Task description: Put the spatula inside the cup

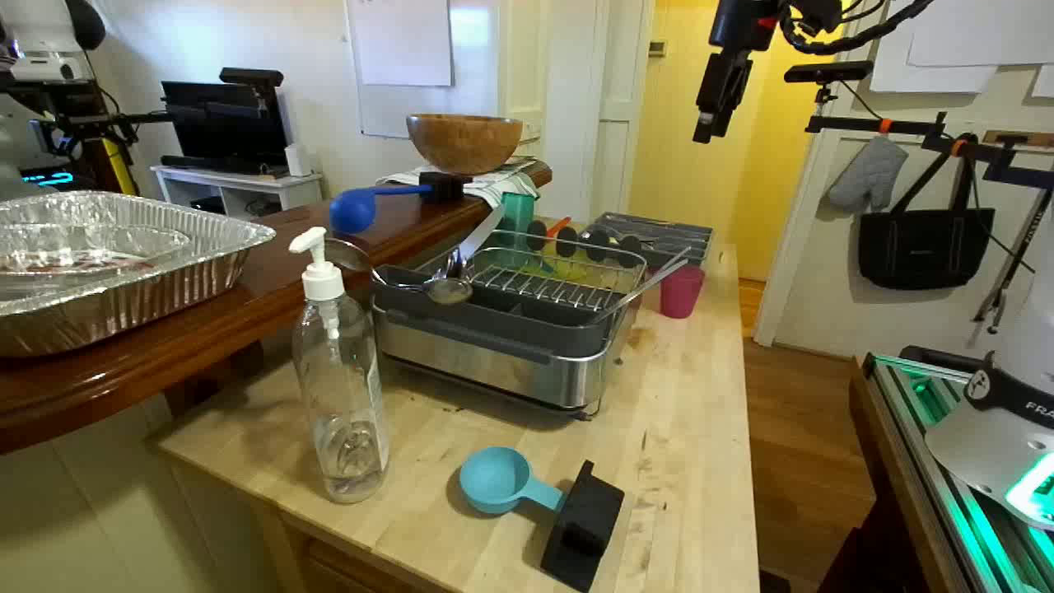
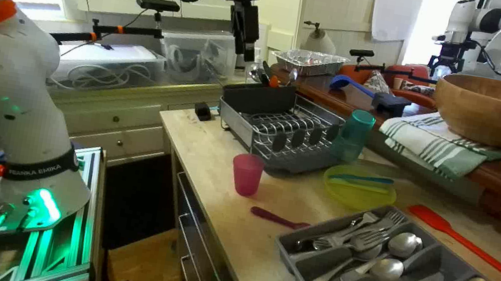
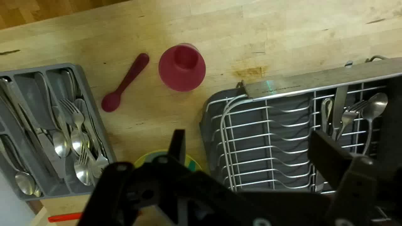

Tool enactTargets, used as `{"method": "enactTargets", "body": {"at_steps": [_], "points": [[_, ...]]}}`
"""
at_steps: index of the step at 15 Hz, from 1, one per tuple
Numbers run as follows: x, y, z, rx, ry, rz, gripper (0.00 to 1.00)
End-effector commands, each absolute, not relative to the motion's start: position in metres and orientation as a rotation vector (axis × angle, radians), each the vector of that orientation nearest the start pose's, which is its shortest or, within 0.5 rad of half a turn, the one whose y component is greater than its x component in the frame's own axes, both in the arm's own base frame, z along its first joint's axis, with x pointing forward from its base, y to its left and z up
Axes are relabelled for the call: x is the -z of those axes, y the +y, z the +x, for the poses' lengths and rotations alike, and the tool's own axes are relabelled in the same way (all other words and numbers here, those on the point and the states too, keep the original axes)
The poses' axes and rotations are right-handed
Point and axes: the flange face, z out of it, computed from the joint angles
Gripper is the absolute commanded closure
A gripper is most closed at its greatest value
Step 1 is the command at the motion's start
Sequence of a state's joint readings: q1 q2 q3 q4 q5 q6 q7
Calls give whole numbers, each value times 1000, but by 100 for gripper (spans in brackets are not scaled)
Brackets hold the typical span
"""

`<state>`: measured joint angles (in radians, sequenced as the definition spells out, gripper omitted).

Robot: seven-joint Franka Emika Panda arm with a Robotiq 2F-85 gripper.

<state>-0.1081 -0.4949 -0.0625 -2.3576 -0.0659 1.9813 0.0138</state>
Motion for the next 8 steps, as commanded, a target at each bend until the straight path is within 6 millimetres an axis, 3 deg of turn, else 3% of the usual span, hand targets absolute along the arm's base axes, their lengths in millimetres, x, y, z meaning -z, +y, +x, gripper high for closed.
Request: {"method": "enactTargets", "body": {"at_steps": [1,6,8], "points": [[-523,-77,407,182,248,-3168,0],[-523,-77,407,182,248,-3168,0],[-501,-95,414,172,415,-3186,0]]}}
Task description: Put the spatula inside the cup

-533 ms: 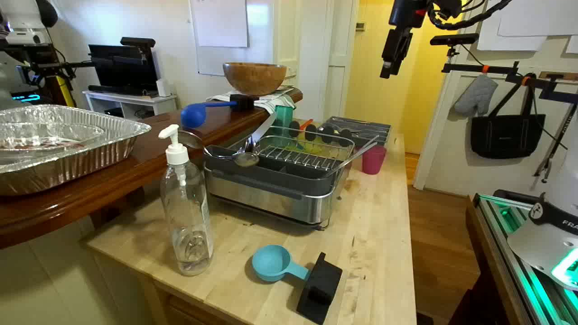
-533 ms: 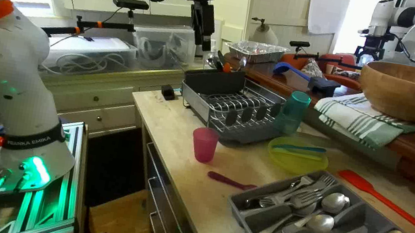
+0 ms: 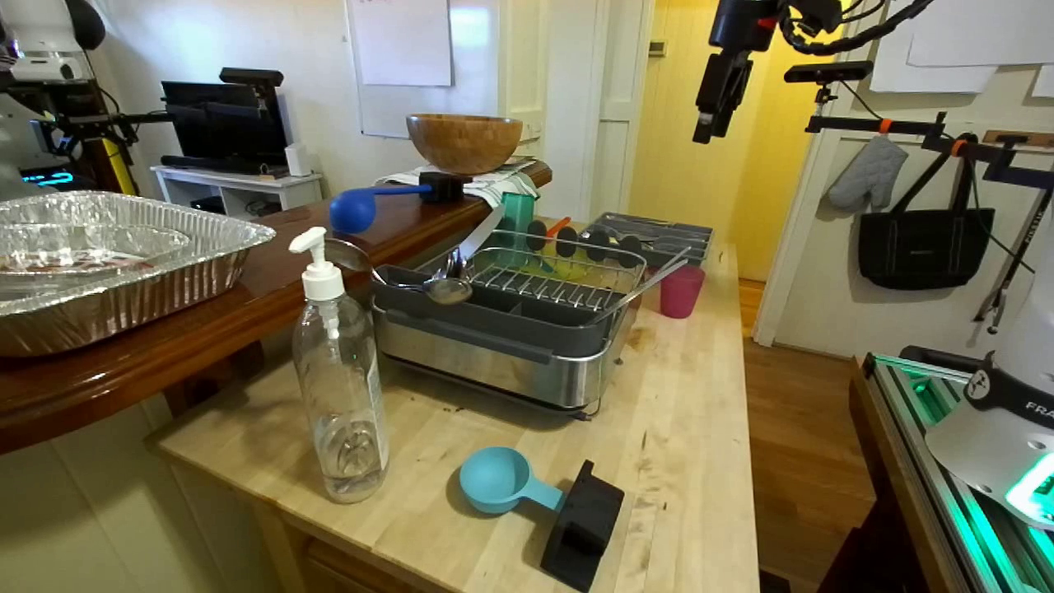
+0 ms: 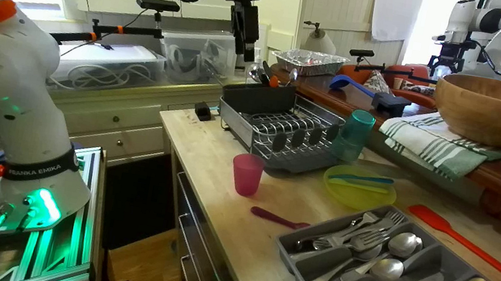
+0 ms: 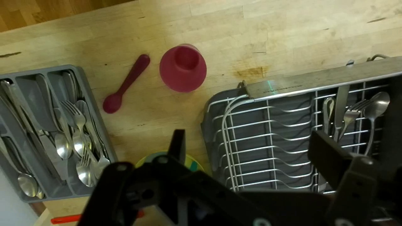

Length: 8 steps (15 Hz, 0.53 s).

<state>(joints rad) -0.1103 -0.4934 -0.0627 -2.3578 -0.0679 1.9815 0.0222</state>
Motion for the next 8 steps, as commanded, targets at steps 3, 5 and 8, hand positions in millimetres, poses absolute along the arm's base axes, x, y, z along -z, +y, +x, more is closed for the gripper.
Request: {"method": "enactTargets", "body": {"at_steps": [3,5,8], "points": [[-466,-129,411,124,686,-3169,0],[-443,-153,408,90,857,-3136,0],[-412,-191,401,71,1075,-3062,0]]}}
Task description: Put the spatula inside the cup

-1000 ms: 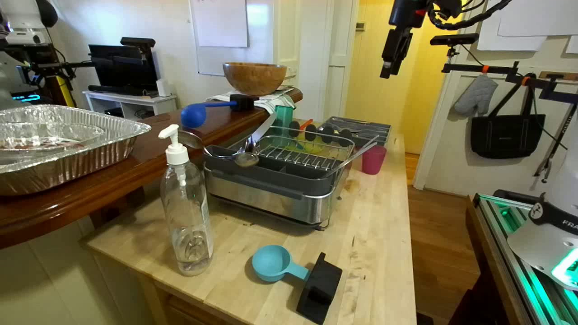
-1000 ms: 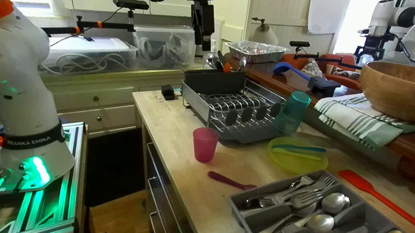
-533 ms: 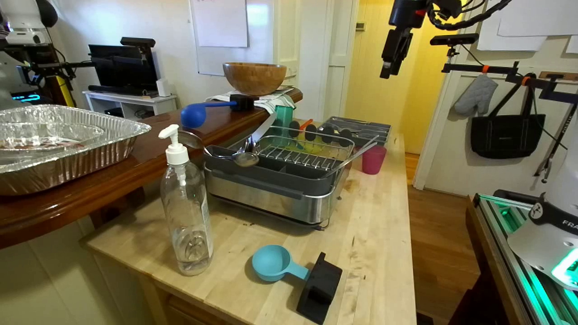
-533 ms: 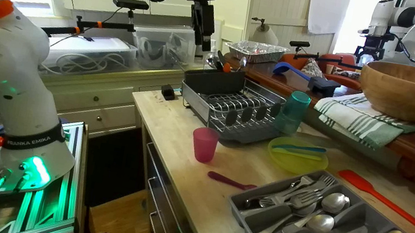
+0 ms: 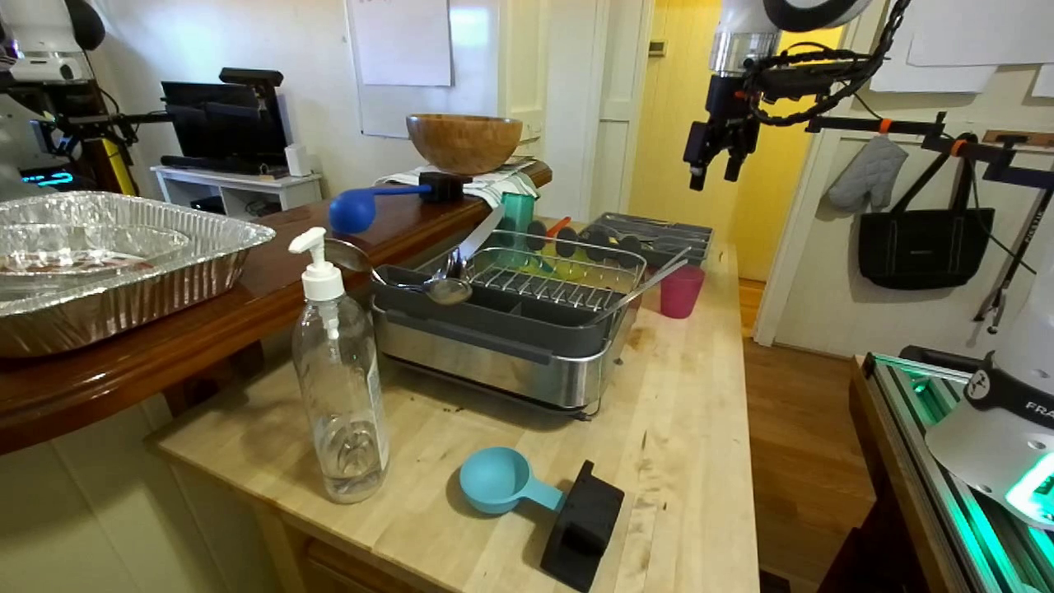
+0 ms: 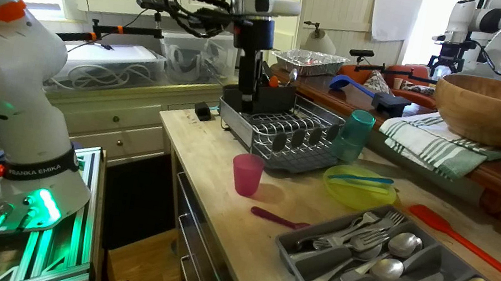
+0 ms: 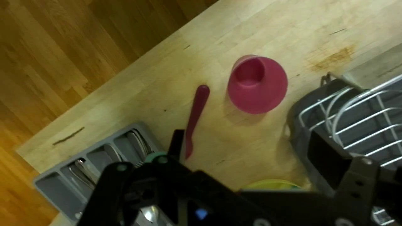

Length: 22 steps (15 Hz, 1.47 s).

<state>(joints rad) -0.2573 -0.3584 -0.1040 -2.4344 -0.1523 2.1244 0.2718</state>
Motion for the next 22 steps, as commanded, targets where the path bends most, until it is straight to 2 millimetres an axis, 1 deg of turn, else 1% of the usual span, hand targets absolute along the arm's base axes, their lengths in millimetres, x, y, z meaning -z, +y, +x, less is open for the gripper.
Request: {"method": "enactTargets", "body": {"at_steps": [1,3,5,8,11,12,13,15,16,19,20,22], "points": [[-399,-205,401,51,1140,-3031,0],[-378,-230,400,70,1237,-2964,0],[-361,-250,400,94,1315,-2902,0],[-337,-268,403,128,1380,-2836,0],[-311,-272,406,143,1417,-2794,0],[-305,-273,408,143,1456,-2780,0],[-321,-269,402,135,1406,-2813,0],[-310,-270,404,129,1420,-2808,0],[-307,-271,404,125,1422,-2808,0],[-308,-272,406,130,1425,-2806,0],[-302,-273,408,135,1465,-2797,0],[-286,-274,411,126,1483,-2769,0]]}}
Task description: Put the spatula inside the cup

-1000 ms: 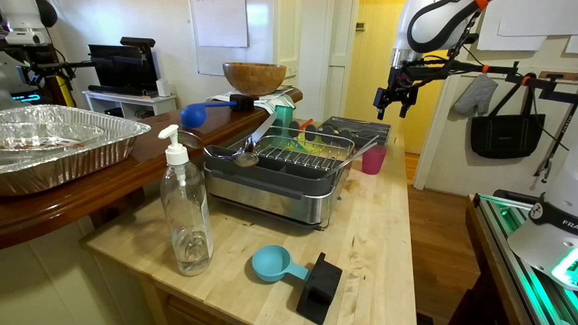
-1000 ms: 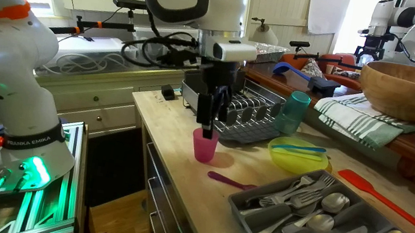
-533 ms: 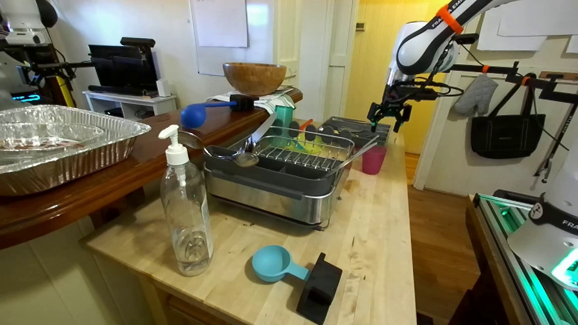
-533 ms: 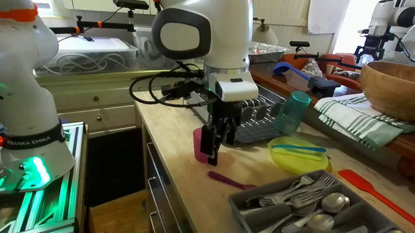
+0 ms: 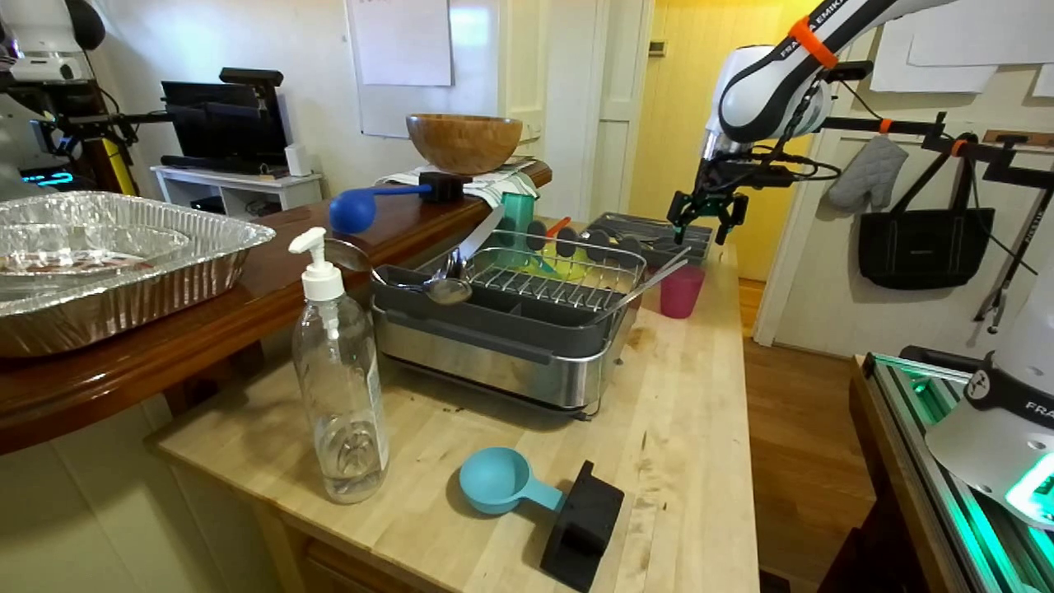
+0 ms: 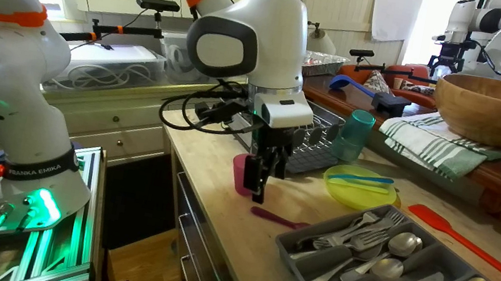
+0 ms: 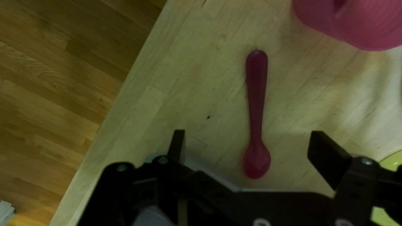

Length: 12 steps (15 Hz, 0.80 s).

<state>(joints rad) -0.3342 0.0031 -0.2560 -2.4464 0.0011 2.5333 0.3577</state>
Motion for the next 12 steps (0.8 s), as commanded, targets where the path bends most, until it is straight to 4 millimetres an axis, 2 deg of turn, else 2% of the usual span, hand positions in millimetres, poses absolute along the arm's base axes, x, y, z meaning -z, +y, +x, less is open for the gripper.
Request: {"method": "enactTargets", "body": {"at_steps": [1,9,12], "points": [[-280,-273,413,130,1483,-2763,0],[-236,-271,427,148,1444,-2754,0],[-226,-269,432,158,1447,-2745,0]]}}
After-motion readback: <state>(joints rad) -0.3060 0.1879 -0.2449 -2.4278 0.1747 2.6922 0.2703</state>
